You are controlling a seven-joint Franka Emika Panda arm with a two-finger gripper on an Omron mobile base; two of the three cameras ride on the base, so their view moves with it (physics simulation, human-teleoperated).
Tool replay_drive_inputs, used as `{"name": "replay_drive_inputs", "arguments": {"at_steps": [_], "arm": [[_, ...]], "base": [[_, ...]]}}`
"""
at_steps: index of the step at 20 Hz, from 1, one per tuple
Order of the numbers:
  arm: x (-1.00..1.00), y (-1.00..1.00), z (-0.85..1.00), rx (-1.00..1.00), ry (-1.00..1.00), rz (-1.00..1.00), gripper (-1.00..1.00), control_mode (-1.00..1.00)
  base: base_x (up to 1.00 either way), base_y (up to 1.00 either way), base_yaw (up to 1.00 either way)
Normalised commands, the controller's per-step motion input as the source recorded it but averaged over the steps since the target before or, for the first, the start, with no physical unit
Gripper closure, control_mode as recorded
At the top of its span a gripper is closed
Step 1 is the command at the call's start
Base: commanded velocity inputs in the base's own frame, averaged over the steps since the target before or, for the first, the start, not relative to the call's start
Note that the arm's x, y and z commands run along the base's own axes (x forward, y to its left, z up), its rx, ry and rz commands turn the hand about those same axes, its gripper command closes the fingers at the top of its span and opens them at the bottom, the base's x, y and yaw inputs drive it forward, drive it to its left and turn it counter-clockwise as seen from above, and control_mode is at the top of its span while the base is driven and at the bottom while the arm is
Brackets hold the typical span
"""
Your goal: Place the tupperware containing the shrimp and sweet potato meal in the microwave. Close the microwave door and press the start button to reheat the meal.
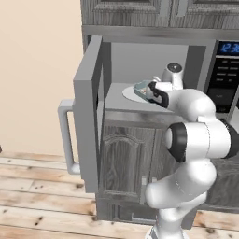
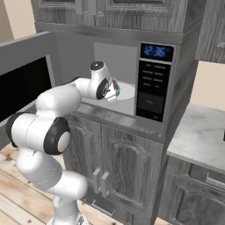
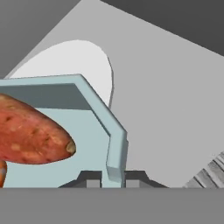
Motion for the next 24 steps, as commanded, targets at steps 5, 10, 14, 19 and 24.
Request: {"name": "replay_drive_inputs", "arguments": {"at_steps": [5,10,14,19,24], "arm": [[0.53,-0.07,-0.15,0.00,0.00,-0.01,1.00,-1.00],[0.53,-0.09,-0.18,0.00,0.02,-0.01,1.00,-1.00],[0.46,-0.02,-0.28,0.00,0.02,0.00,1.00,-1.00],[0.29,0.00,-0.20,0.00,0.01,0.00,-1.00,-1.00],[-0.03,0.00,-0.01,0.00,-0.01,0.00,-1.00,-1.00]], "base": [[0.00,0.00,0.00],[0.00,0.00,0.00],[0.00,0.00,0.00],[0.00,0.00,0.00],[0.00,0.00,0.00]]}}
